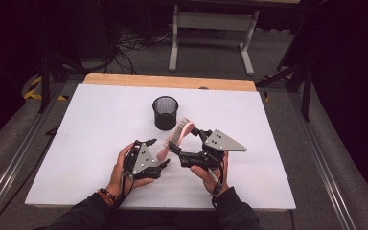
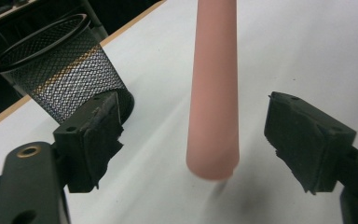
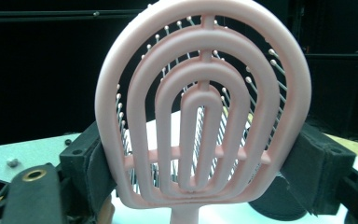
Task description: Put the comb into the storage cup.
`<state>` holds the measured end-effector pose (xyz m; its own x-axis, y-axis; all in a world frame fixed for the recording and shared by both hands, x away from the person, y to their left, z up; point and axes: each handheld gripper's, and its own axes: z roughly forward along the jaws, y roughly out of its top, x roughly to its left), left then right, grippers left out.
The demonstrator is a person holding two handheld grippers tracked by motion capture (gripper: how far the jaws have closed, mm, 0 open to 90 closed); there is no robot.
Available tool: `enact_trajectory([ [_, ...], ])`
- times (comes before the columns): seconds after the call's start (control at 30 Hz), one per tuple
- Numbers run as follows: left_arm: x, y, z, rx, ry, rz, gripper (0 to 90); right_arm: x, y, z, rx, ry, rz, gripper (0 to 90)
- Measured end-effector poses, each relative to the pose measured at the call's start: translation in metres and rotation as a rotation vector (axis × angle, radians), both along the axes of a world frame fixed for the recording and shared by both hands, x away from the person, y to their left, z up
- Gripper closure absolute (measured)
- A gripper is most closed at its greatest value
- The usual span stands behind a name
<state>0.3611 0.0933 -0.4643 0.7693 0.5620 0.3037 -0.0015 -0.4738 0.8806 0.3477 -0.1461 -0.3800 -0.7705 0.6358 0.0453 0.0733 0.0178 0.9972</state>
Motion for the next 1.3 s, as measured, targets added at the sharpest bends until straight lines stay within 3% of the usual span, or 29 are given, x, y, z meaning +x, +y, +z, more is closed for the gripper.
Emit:
enact_trajectory([
  [0.1,0.002,0.004,0.002,0.020,0.009,-0.019,15.6,0.001,-0.003,0.001,-0.005,-0.001,-0.015,19.6],
  [0.4,0.003,0.021,0.009,0.007,0.017,-0.078,7.8,0.007,-0.011,0.005,-0.022,-0.012,-0.047,19.6],
  [0.8,0.005,0.056,0.022,-0.127,0.053,-0.127,6.1,0.014,-0.020,0.011,-0.050,-0.015,-0.095,19.6],
  [1.03,0.001,0.076,0.024,-0.115,0.050,-0.096,5.9,0.018,-0.021,0.022,-0.084,-0.033,-0.106,19.6],
  [1.3,-0.004,0.097,0.019,-0.102,0.100,-0.104,4.8,0.022,-0.020,0.039,-0.110,-0.063,-0.110,19.6],
])
